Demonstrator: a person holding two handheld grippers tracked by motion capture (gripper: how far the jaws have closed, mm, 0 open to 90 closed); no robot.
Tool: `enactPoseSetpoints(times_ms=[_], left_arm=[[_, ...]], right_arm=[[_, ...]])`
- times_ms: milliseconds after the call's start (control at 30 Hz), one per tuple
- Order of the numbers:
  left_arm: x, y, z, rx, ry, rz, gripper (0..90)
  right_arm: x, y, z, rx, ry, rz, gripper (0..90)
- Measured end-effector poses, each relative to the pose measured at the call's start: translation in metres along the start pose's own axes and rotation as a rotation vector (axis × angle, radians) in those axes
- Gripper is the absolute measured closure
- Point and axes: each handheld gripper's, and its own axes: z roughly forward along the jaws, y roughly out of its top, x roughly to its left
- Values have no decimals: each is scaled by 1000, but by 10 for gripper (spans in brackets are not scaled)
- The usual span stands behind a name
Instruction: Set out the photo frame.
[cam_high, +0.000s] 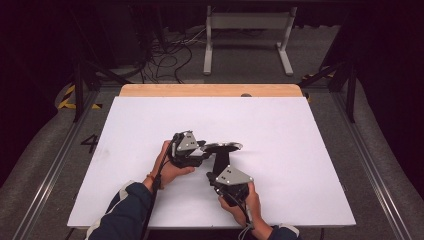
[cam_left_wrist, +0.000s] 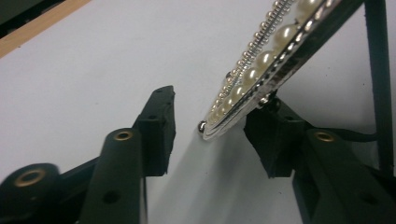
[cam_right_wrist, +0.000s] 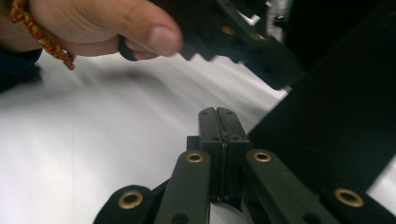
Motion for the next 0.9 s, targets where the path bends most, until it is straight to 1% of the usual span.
enactPoseSetpoints(times_ms=[67, 100, 133, 167, 200, 300, 333, 400, 467, 533, 667, 800, 900], left_arm=[[-1, 0, 1, 3, 4, 11, 587], [-1, 0, 1, 0, 3, 9, 612], [-1, 0, 1, -3, -9, 8, 633], [-1, 0, 0, -1, -18, 11, 676], [-2, 0, 0, 5, -10, 18, 698], [-5, 2, 0, 20, 8, 41, 708], [-5, 2, 0, 23, 13, 47, 711], [-6, 2, 0, 27, 21, 53, 713], [-7, 2, 0, 27, 27, 58, 721], [-9, 2, -1, 38, 32, 64, 733], [-12, 1, -4, 44, 51, 84, 763], [-12, 1, -5, 43, 46, 77, 771], [-11, 0, -6, 37, 34, 68, 772]], right_arm=[[3, 0, 4, 12, -4, -7, 900], [3, -1, 6, 17, -10, -8, 900], [4, -1, 7, 23, -17, -8, 900], [4, -2, 9, 30, -28, -10, 900], [4, -3, 10, 33, -35, -15, 900], [11, -4, 9, 45, -75, -77, 900], [12, -5, 9, 49, -77, -74, 900], [10, -5, 10, 62, -61, -43, 900], [9, -4, 10, 70, -62, -35, 900], [8, -5, 9, 75, -63, -29, 900], [2, -7, 6, 78, -58, 6, 900], [-2, -8, 4, 79, -57, 15, 900], [-5, -8, 2, 86, -48, 23, 900]])
